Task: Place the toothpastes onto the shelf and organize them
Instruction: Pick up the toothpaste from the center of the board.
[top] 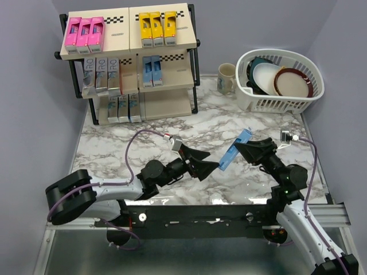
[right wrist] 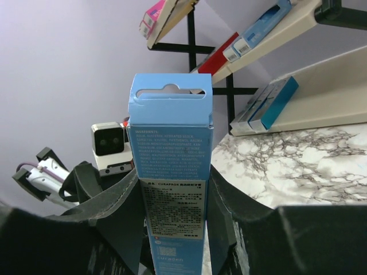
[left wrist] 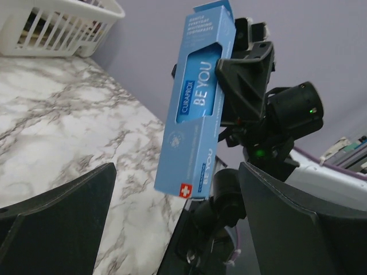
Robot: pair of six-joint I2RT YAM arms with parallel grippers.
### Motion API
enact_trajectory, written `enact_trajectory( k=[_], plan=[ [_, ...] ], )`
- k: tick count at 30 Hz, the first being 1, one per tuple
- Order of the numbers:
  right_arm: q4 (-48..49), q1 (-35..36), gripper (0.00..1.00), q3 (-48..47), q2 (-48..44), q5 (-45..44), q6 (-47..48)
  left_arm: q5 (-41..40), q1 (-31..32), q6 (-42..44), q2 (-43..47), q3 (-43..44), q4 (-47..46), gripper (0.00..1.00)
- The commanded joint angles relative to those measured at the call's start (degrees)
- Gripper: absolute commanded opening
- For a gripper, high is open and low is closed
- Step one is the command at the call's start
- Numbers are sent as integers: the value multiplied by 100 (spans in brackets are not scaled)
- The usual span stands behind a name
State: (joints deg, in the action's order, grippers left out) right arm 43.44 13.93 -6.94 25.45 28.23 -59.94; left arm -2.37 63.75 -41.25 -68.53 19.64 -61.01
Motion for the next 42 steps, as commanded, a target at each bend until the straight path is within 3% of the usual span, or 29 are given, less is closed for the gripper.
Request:
enact_trajectory(
  k=[1, 14, 20, 35, 42],
  plan=[
    [349, 31, 38, 114, -251, 25, -281, -53, 138, -338, -633, 364, -1589, 99],
    [314, 39, 39, 105, -629, -98, -150, -150, 375, -972, -1355, 725, -1571, 99],
    [332, 39, 40, 175, -638, -186, -97, -158, 472, -1192, -1637, 743, -1843, 93],
    [200, 39, 41, 404, -779, -309, 62, -484, 516, -1157, -1751, 567, -2248, 64],
    [323, 30, 44, 430, -700, -248, 26, -422, 516, -1183, -1900, 550, -2634, 45]
  ],
)
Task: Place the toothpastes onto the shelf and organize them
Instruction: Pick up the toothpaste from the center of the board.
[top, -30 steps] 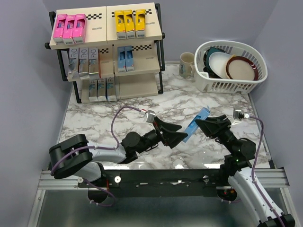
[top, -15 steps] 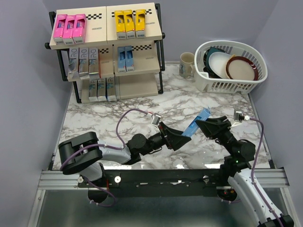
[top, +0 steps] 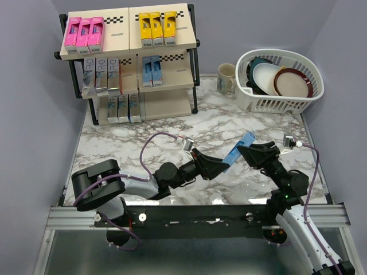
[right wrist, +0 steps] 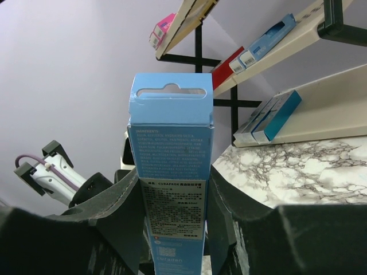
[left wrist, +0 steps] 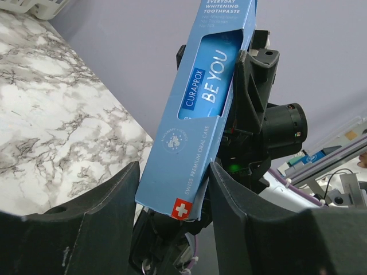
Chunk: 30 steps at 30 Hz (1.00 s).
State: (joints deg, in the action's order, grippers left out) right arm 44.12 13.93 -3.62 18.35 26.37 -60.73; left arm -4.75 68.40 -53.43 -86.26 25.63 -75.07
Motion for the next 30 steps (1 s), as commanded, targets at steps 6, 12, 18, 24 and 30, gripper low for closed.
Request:
enact_trajectory(
  k=[6, 12, 18, 24, 30],
  plan=[
    [53, 31, 58, 45, 2, -27, 219, -96, 50, 157, -190, -102, -1485, 35],
    [-307, 39, 75, 1, -138, -123, 360, -166, 50, 490, 109, -207, -1213, 24],
    [-465, 31, 84, -60, -130, -114, 483, -236, 50, 755, 416, -260, -878, 22],
    [-817, 31, 91, -95, -262, -203, 676, -579, 50, 1202, 961, -322, 34, 17],
    [-1081, 39, 95, -192, -183, -141, 843, -983, 50, 1721, 1620, -374, 993, 13]
  ],
)
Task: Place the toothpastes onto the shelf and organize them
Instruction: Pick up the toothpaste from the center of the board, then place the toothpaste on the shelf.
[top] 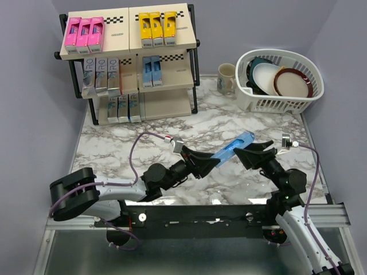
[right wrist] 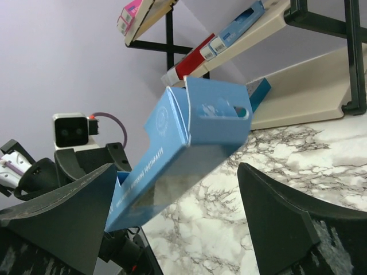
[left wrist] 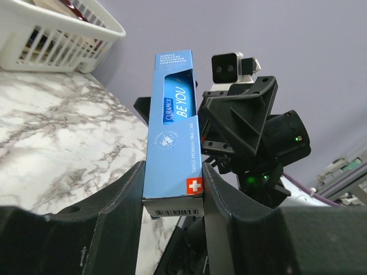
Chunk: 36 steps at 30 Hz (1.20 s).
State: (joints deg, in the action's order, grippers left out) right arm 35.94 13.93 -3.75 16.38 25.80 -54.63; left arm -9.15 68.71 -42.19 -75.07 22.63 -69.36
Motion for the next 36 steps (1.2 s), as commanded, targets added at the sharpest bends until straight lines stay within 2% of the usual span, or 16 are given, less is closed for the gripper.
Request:
enact_trajectory(
  k=[1, 3, 8, 14, 19, 23, 28, 36],
  plan=[
    [-211, 31, 95, -161, 32, -75, 234, -605, 20, 651, 580, -84, 589, 13],
    [-167, 39, 96, -152, 110, 3, 225, -763, 20, 774, 809, -66, 818, 12],
    [-350, 31, 97, -223, 111, 241, 365, -1360, 20, 1493, 1414, 249, 2241, 12],
    [-1455, 39, 98, -425, -196, 110, 1094, -2713, 20, 2565, 1837, 1083, 4122, 12],
    [-2450, 39, 100, -706, -442, -285, 2060, -3829, 11, 3322, 1654, 1857, 5018, 12],
    [-3136, 39, 100, -838, -636, -742, 2623, -4839, -41, 3815, 1102, 2752, 5599, 12],
    [-3410, 39, 100, -838, -777, -1103, 3151, -5009, -331, 3824, 626, 3624, 6407, 12],
    [-3480, 39, 100, -575, -1224, -1490, 3152, -4781, -1096, 4087, -148, 4828, 6883, 12]
  ],
)
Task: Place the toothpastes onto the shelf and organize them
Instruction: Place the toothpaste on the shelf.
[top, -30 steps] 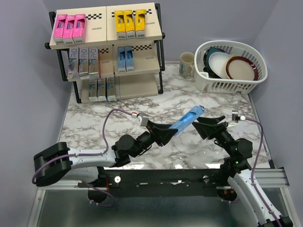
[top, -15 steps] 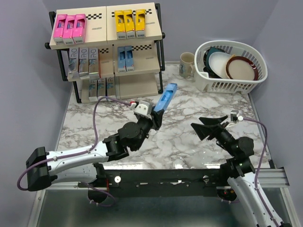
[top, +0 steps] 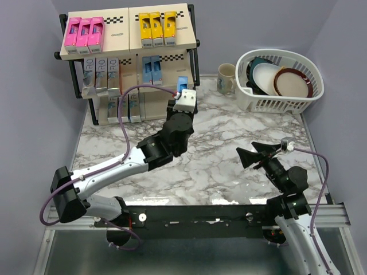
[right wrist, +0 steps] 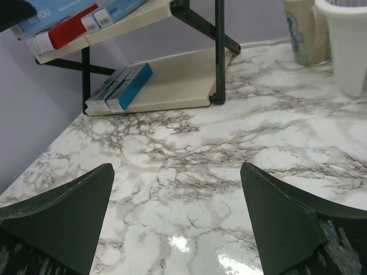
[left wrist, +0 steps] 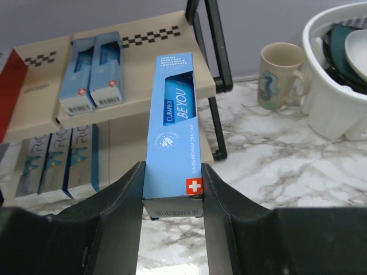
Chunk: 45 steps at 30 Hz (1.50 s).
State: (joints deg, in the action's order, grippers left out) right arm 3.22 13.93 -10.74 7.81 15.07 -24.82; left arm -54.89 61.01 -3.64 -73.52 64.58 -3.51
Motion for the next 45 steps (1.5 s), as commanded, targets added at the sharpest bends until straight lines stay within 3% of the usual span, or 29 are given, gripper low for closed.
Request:
enact_trajectory(
  k=[1, 9, 18, 45],
  plan=[
    [-217, 31, 100, 186, -438, -443, 162, -197, -466, 267, -382, 722, 324, 12],
    [-190, 39, 100, 310, -685, -479, 83, -101, -863, 627, -1305, 1671, 342, 12],
    [-199, 39, 100, 336, -693, -444, 3, -13, -1320, 794, -2052, 2146, 342, 13],
    [3, 31, 100, 424, -544, -154, -32, 725, -2146, 1498, -2835, 2112, -932, 22]
  ],
)
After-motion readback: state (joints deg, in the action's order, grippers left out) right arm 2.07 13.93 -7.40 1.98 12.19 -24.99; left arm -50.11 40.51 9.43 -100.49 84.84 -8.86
